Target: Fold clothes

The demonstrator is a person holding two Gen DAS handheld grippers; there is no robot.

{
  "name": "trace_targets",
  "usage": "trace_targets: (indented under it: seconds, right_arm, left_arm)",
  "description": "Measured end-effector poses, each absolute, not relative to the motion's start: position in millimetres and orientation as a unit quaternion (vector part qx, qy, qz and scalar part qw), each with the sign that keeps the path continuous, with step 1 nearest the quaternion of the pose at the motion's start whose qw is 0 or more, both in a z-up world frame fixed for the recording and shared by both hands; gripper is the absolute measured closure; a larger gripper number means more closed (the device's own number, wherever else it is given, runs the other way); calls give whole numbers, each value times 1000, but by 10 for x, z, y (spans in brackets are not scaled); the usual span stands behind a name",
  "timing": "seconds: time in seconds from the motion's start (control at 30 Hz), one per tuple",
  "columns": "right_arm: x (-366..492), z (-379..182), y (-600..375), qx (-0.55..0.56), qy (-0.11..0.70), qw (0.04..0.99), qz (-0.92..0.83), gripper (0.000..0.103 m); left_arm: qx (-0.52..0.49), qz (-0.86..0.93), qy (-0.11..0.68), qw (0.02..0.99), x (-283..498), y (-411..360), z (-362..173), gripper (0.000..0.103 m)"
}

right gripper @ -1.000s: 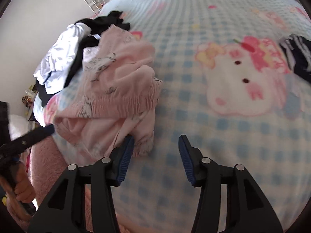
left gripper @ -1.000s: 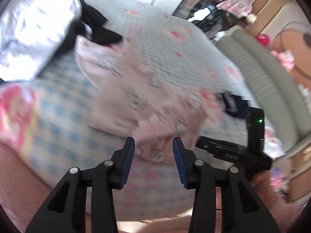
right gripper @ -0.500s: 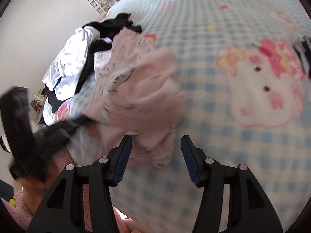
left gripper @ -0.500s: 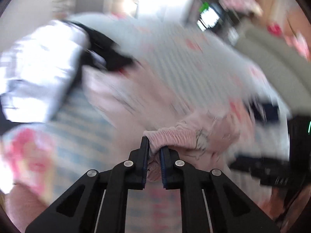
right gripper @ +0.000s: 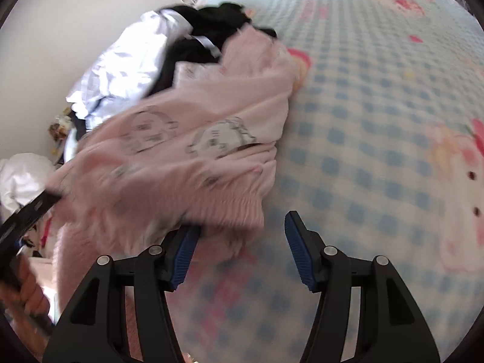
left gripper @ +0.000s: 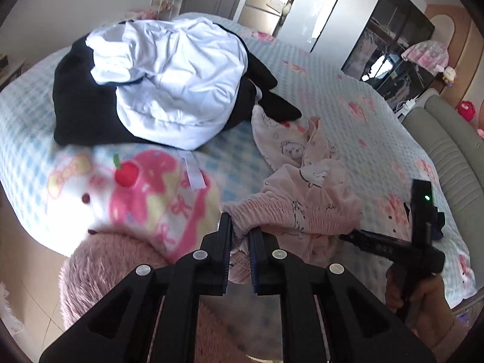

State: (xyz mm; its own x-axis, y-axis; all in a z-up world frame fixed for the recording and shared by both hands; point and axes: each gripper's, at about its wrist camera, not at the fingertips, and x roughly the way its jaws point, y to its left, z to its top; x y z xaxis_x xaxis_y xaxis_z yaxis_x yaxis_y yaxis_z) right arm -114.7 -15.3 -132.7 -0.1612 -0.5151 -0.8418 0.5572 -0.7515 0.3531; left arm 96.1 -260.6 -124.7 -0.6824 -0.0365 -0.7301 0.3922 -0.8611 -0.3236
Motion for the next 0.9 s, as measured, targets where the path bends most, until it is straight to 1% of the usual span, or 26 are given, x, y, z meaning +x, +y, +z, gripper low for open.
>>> trace_targets:
  seconds: [0.03, 0.1, 0.13, 0.17, 0.2, 0.23, 0.33, 0.4, 0.43, 0.5, 0.57, 0.63, 0.67, 0.7, 0.77, 0.87, 0.9]
  right_arm:
    - [-1190, -1388, -163, 553, 12, 347, -757, 76]
    - [-1208, -1322, -75, 544, -11, 339, -767, 86]
    - [-1197, -1221, -7, 526, -9, 329, -784, 91]
    - [-1191, -1078, 81, 504, 0, 314, -805, 91]
    - [-1189, -926, 175, 481, 9, 299, -824, 96]
    - [-1188, -773, 269, 457, 18, 284, -843, 98]
    - [-1173, -134, 729, 373, 22, 224, -900, 98]
    - [-1127, 254, 977, 338, 15, 210, -917, 98]
    - [-1103, 448, 1098, 321, 11, 204, -925, 98]
    - [-1070, 567, 1224, 325, 1, 216, -921, 95]
    - [-1034, 426, 1241, 356, 1, 237, -904, 95]
    - [-1001, 151, 1180, 394, 10, 253, -883, 92]
    - [-986, -19, 1137, 416, 12, 262, -871, 86]
    - [-978, -192, 1056, 438, 7, 273, -857, 83]
    - [-934, -502, 939, 478, -12, 301, -825, 80]
    - [-898, -869, 613, 513, -2, 333, -791, 74]
    - [-913, -976, 496, 519, 9, 334, -787, 65]
  left_arm:
    - [380, -888, 234, 113, 970, -2556, -1255, 92]
    - [376, -893, 227, 98, 972, -2440, -1232, 92]
    - [372, -897, 223, 89, 940, -2399, -1177, 92]
    - [367, -900, 220, 80, 906, -2359, -1122, 92]
    - [362, -904, 216, 71, 872, -2318, -1066, 92]
    - [352, -910, 213, 57, 822, -2275, -971, 92]
    - [297, -933, 204, 11, 718, -2110, -536, 92]
    - [262, -944, 198, -28, 694, -1956, -244, 92]
    - [259, -946, 194, -29, 683, -1913, -197, 92]
    - [254, -948, 187, -31, 661, -1830, -115, 92]
    - [255, -947, 190, -33, 650, -1795, -106, 92]
    - [266, -943, 200, -22, 668, -1833, -218, 92]
    - [273, -940, 203, -15, 690, -1859, -283, 92]
    - [280, -938, 206, -8, 712, -1886, -349, 92]
    - [291, -933, 212, 3, 772, -1963, -465, 92]
    - [302, -927, 222, 15, 865, -2059, -626, 92]
    - [305, -925, 225, 18, 884, -2091, -659, 92]
